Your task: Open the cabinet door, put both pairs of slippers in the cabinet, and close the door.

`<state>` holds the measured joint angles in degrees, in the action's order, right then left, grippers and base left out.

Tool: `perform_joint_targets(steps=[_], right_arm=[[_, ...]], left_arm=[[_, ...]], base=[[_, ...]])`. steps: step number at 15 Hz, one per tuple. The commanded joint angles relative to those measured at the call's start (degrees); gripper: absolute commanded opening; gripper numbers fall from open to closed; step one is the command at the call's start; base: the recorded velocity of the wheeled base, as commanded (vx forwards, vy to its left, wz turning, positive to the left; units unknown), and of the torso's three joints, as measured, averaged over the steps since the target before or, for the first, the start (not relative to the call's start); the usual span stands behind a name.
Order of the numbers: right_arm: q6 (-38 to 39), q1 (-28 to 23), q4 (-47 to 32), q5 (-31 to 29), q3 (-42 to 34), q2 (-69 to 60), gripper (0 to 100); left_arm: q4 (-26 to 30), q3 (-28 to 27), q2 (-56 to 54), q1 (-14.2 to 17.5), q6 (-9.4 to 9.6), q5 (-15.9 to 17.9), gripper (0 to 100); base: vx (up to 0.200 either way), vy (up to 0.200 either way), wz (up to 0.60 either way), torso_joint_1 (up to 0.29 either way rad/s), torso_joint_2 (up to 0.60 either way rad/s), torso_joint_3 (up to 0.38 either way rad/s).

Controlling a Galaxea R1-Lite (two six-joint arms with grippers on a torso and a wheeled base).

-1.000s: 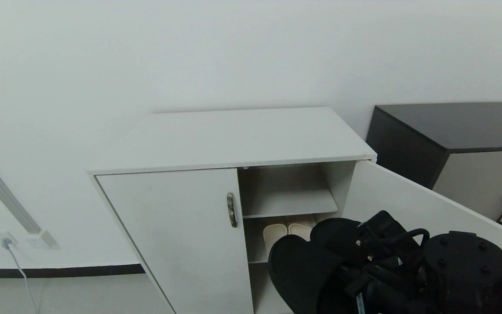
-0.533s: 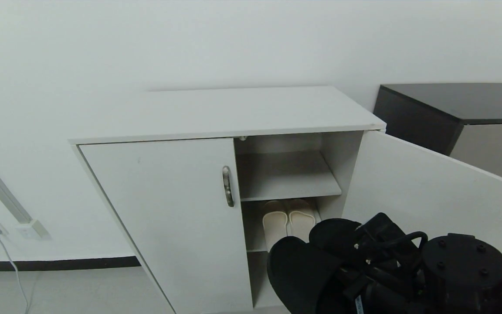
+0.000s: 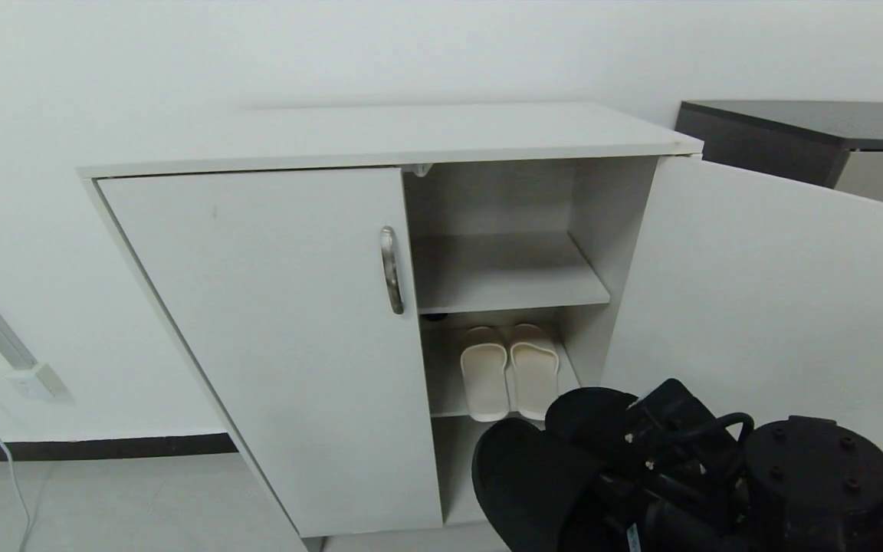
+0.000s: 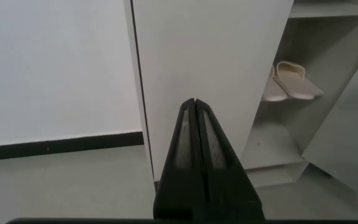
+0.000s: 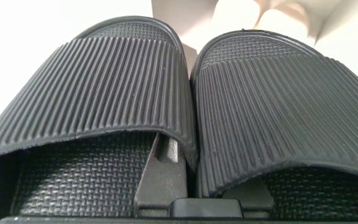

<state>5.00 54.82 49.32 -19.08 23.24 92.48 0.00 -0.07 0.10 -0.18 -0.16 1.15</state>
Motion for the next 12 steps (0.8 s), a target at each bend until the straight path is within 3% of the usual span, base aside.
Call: perform_joint_targets(steps=[1,5,12], right_arm=[[0.0,0.0,0.0,0.0,0.0,0.2,0],[0.0,0.0,0.1,-0.1,0.0,0.8,0],[0.2,0.0,4.5,-0.3,-0.3,4.7,0]], left_arm=[[0.0,0.0,0.0,0.0,-0.02,0.0,0],[0.0,0.1,0.0,0.0,-0.02,0.0,0],[0.0,0.0,0.0,0.0,0.07,0.1,0]], base=[[0.0,0.0,0.0,-0.036,0.44,0.417],[0.0,0.0,0.0,-0.001,0.23,0.231],[0.0,0.0,0.0,0.0,0.01,0.007]])
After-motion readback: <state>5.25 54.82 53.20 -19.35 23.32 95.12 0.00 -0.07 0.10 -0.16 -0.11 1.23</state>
